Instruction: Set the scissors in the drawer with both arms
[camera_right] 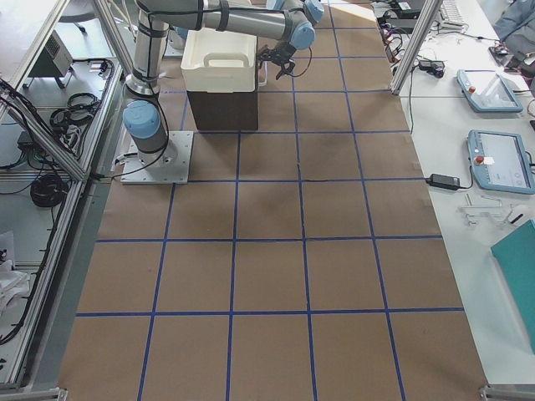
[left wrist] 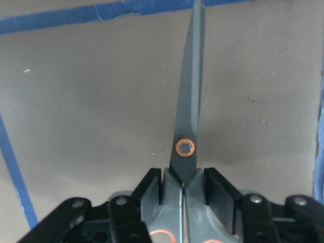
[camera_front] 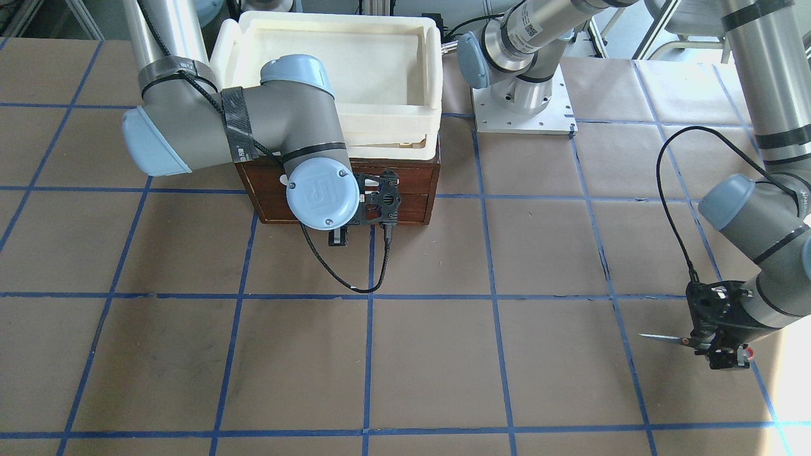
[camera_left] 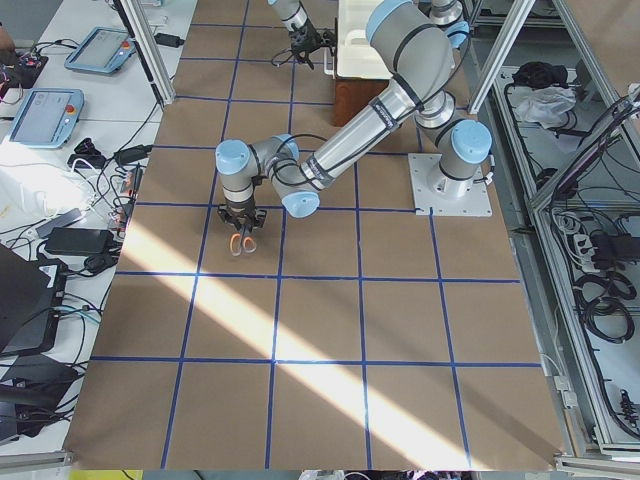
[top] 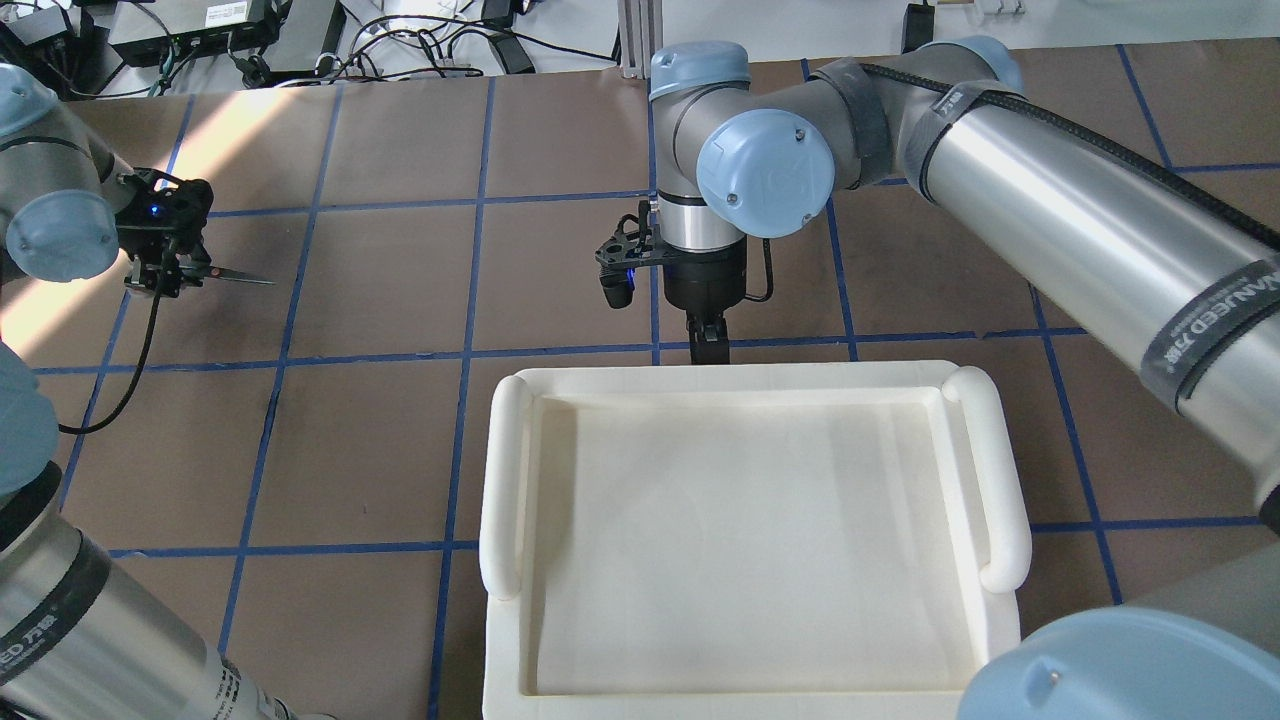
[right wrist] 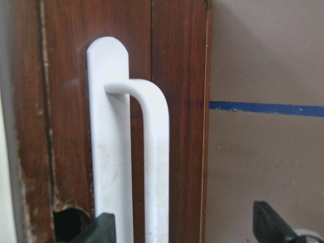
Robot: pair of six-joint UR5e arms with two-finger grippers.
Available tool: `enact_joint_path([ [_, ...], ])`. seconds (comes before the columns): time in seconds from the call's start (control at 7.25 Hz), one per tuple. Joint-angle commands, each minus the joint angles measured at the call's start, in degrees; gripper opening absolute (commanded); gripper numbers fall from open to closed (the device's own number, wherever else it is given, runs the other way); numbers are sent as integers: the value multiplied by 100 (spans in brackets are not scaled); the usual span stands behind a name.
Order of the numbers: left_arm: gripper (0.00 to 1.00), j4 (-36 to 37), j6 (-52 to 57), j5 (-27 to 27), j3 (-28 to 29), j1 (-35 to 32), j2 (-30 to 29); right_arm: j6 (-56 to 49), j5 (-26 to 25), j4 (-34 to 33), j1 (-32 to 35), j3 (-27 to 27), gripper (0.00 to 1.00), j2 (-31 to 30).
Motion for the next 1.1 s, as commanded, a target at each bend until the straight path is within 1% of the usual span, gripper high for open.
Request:
enact_joint_path([
  [0.0,0,-381,-65,127,29,-201,332,-27,0,-183,0,25,99,-9],
  [0.28,0,-680,-118,101,29,-272,587,-44,-87,-237,-9,-1,99,9],
  [0.55,0,-865,-118,127,29,-229,641,-88,-114,-368,-18,16,98,44],
  [0.69,0,-875,-197,109,29,-229,624,-88,-114,-368,-17,16,93,44],
  [0.83,0,-875,-258,118,29,-229,606,-132,-114,-377,-17,16,86,53],
  [0.97,0,-875,-259,127,29,-229,589,-141,-105,-386,-17,16,82,44],
])
